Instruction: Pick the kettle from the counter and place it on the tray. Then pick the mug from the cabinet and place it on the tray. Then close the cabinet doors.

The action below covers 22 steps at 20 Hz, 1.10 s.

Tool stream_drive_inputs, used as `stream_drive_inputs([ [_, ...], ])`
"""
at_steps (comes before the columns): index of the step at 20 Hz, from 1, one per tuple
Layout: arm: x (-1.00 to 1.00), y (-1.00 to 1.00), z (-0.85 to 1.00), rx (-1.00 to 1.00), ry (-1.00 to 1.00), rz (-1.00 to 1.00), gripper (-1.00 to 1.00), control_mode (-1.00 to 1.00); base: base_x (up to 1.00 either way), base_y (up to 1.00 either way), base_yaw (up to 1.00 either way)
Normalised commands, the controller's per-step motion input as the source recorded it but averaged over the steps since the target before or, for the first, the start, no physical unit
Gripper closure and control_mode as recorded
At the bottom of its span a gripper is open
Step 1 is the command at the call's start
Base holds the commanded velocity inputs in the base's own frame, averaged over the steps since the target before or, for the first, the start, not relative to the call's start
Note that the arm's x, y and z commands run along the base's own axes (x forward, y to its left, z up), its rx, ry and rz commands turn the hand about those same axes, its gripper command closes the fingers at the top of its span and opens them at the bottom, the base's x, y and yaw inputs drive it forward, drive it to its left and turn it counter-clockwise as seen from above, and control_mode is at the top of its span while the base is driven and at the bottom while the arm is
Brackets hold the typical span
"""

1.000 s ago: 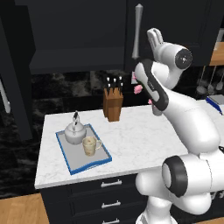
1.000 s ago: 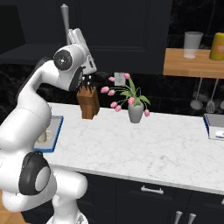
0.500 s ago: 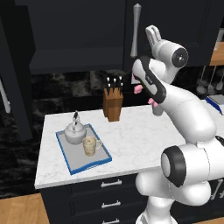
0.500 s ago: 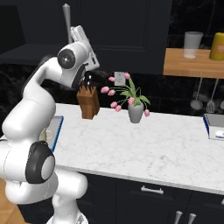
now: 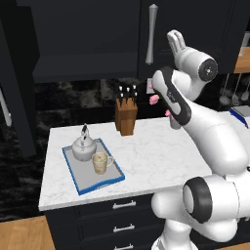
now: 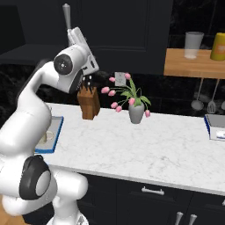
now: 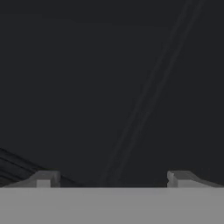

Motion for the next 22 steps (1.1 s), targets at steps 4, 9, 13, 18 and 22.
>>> stream_drive_inputs([
  [4, -0.93, 0.0, 0.2, -0.06, 0.0, 0.0, -1.0, -1.0, 0.0, 0.0, 0.0],
  [9, -1.0, 0.04, 0.11, -0.38, 0.01, 0.03, -1.0, -1.0, 0.0, 0.0, 0.0],
  [13, -0.94, 0.11, 0.03, -0.45, 0.11, 0.02, -1.0, -1.0, 0.0, 0.0, 0.0],
  [18, -0.88, 0.17, 0.0, -0.34, -0.01, 0.12, -1.0, -1.0, 0.0, 0.0, 0.0],
  [22, -0.72, 0.1, 0.0, -0.18, 0.0, 0.09, -1.0, -1.0, 0.0, 0.0, 0.0],
])
